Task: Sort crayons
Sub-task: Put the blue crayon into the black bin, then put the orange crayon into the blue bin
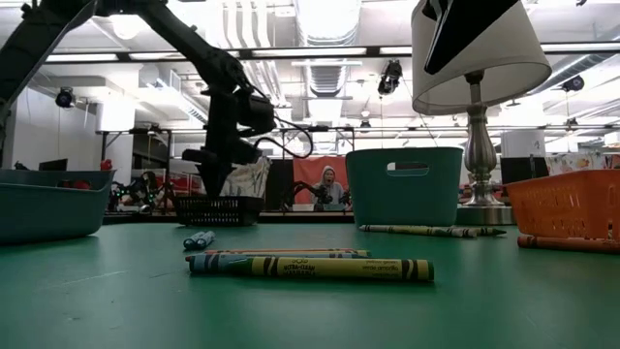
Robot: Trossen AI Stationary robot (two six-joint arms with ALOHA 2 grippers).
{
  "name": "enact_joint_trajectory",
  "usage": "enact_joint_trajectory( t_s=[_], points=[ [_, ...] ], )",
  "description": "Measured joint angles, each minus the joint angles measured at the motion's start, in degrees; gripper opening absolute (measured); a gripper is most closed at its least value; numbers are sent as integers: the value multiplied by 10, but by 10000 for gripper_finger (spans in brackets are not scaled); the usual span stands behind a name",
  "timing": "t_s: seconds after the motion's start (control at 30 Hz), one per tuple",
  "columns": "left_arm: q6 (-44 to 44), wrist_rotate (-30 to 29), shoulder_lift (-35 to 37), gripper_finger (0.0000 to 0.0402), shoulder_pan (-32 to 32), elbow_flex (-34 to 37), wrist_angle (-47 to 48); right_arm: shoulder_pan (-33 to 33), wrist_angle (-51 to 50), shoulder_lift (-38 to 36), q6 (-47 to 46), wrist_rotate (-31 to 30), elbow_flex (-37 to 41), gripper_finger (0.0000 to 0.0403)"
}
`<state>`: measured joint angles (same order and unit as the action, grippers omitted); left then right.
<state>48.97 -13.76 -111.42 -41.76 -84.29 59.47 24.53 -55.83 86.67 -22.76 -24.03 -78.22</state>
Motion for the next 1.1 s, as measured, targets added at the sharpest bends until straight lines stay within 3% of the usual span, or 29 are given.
enact_joint_trajectory(
  t_s=[0.33, 0.57, 0.87, 1.1],
  points=[
    [-44, 7, 14, 47, 2, -1, -4, 0, 9, 0, 1, 0, 0, 43],
    [-135, 85, 66, 48, 26, 0, 11, 0, 15, 0, 0, 0, 0, 43],
    [-278, 118, 177, 48, 122, 16, 9, 0, 39, 0, -2, 0, 0, 43],
    [-390, 119, 276, 48, 243, 83, -76, 0, 52, 0, -2, 0, 0, 43]
  ],
)
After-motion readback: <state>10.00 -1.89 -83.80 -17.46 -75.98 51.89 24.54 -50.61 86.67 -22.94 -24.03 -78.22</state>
